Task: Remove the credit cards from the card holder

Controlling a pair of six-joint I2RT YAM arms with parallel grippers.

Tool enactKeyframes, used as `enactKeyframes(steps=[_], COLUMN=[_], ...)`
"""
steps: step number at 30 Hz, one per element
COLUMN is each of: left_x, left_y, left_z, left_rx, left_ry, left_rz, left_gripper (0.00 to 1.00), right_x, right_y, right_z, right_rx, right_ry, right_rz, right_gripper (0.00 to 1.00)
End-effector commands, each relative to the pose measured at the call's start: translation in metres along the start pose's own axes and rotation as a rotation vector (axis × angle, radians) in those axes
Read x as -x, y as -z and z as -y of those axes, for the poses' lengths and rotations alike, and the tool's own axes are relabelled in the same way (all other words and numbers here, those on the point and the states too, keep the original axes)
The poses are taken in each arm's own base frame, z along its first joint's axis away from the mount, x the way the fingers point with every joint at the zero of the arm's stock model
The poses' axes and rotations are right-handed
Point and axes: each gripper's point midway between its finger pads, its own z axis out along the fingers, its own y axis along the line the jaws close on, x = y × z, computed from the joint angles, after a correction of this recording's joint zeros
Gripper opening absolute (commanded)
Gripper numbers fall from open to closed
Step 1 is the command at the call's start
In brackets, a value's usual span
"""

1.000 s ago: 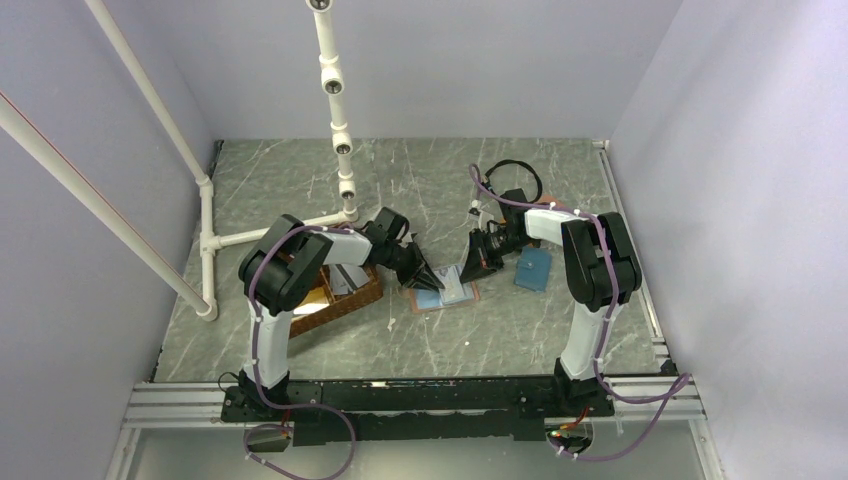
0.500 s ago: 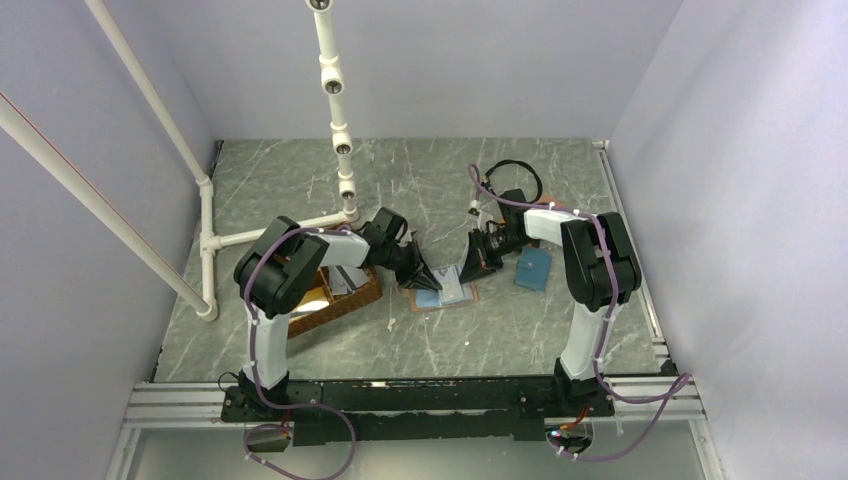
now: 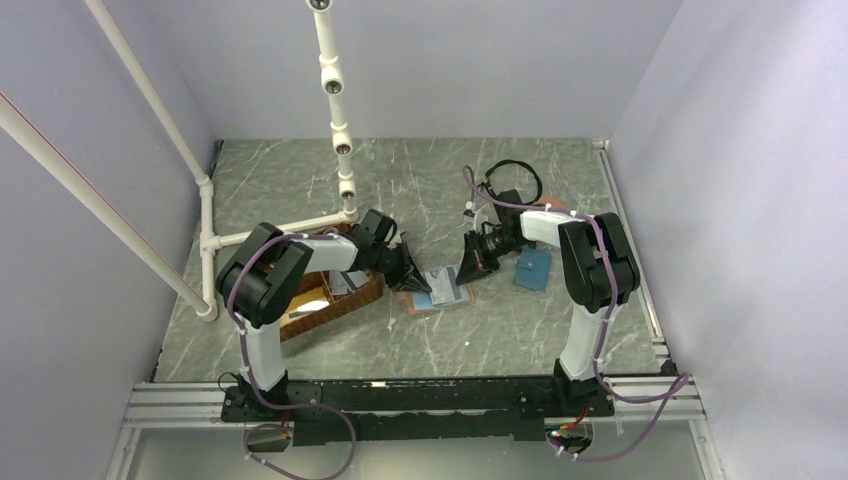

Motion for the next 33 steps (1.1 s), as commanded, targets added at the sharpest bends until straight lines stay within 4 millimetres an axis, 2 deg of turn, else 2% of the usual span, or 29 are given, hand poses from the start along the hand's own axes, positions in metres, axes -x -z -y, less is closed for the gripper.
enactKeyframes(steps=[1, 9, 21, 24, 33], left_x=[-0.001, -0.006, -0.019, -0.019, -0.018], left_y=[0.016, 0.024, 0.038, 0.043, 0.055], left_z=[0.013, 0.017, 0.012, 0.017, 0.045], left_rx=[-0.032, -0.034, 0.011, 0.002, -0.075], left_ry=[-0.039, -0.064, -0.093, -0.118, -0.246], left_rz=[0.023, 0.020, 0.001, 0.009, 0.028], left_gripper=[0.00, 0.00, 0.00, 0.00, 0.00], right_x=[-0.018, -0.017, -0.012, -0.008, -0.004], right_y=[-0.006, -0.003, 0.004, 0.007, 0.026], right_z=[0.062, 0.060, 0.052, 0.039, -0.026], right_rx=[-0.260, -0.260, -0.254, -0.203, 0.039], right_ry=[0.058, 0.076, 0.126, 0.165, 0.375], right_rz=[-0.048, -0.038, -0.006, 0.014, 0.075], right_gripper=[0.08, 0.12, 0.14, 0.17, 0.38])
